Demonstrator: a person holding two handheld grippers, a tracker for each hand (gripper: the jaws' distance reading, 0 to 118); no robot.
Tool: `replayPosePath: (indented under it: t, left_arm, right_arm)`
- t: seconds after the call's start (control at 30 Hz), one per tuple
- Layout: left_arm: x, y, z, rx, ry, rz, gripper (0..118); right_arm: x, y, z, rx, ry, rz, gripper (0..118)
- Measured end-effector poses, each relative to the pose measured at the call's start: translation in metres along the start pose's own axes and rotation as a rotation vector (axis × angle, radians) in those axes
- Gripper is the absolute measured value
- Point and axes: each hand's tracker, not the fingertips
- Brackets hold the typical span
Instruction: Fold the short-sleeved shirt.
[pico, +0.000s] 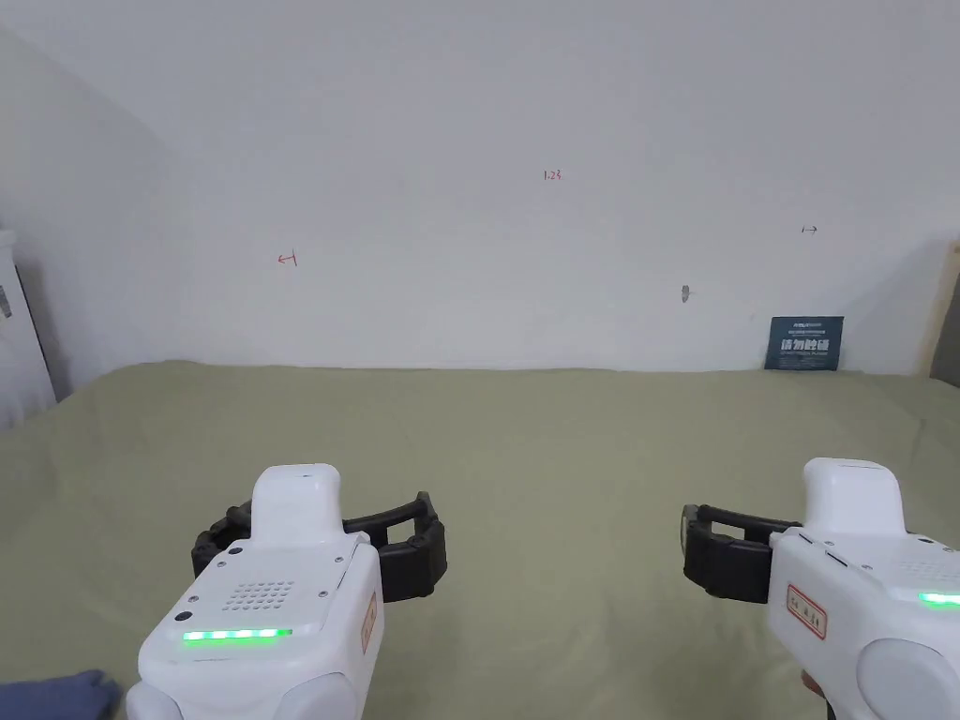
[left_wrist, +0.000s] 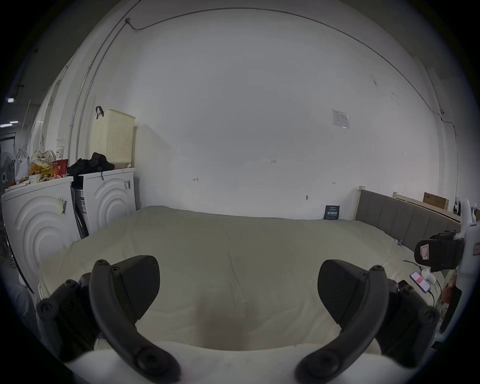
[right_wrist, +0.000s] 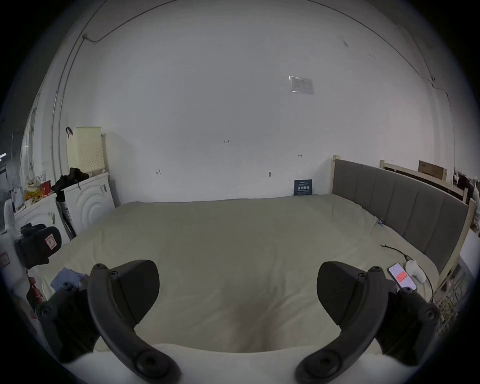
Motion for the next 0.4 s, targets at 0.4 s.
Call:
replayPosePath:
  t: [0.4]
  left_arm:
    - [-0.0018, -0.0016, 0.0010, -0.004, -0.004, -0.005, 118]
  right_arm:
    - [0.0034, 0.0003, -0.0018, -0.032, -0.036, -0.054, 118]
